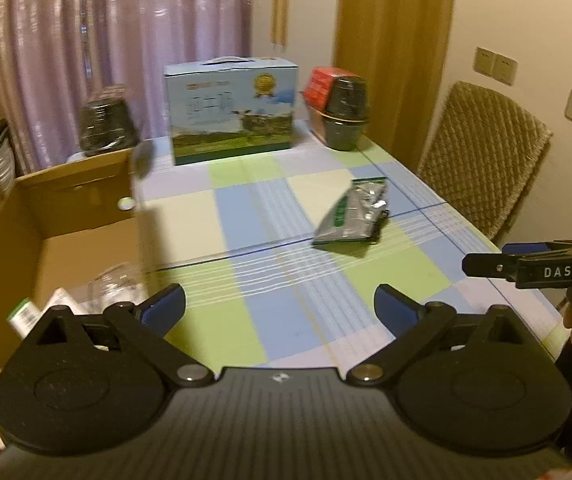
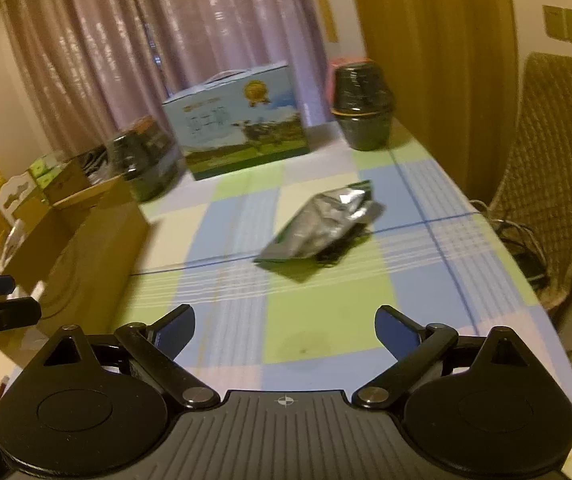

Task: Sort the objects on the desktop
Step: 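Move both open tools over the silver foil bag and black cable, then grasp the silver foil bag with left tool while right grasps the black cable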

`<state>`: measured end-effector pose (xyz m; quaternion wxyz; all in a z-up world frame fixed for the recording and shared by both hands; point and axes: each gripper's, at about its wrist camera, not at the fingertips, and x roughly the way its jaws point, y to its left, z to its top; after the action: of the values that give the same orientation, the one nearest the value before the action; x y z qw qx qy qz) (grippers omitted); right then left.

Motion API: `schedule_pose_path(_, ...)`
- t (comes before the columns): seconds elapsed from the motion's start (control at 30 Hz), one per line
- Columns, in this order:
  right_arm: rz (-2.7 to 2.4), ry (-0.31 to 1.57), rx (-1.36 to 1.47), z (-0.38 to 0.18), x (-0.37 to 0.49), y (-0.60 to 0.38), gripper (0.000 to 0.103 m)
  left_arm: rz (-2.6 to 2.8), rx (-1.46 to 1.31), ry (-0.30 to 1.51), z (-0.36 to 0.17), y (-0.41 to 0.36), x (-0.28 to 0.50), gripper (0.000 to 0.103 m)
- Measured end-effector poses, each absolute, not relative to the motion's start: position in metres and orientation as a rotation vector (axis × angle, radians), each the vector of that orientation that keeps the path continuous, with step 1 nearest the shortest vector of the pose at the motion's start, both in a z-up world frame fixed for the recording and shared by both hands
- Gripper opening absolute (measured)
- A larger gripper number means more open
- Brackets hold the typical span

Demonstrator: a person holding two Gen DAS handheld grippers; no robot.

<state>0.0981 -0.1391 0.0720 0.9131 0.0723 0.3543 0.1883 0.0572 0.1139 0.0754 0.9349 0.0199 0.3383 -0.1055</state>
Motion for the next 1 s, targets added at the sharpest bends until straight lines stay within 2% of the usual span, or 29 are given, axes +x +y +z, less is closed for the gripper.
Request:
schedule_pose_path(0.3,0.371,0.748,0.119,0.058,0.129,-0.165,0.094,-0.318,0.101,0.750,0.059,0.067,0.105,0.100)
schedule_pose_path(1.0,0.506,0.802,-0.142,0.013,0.224,-0.178,0.094,-0.507,0.321,0.853,0.006,-0.022,0.253,0.100)
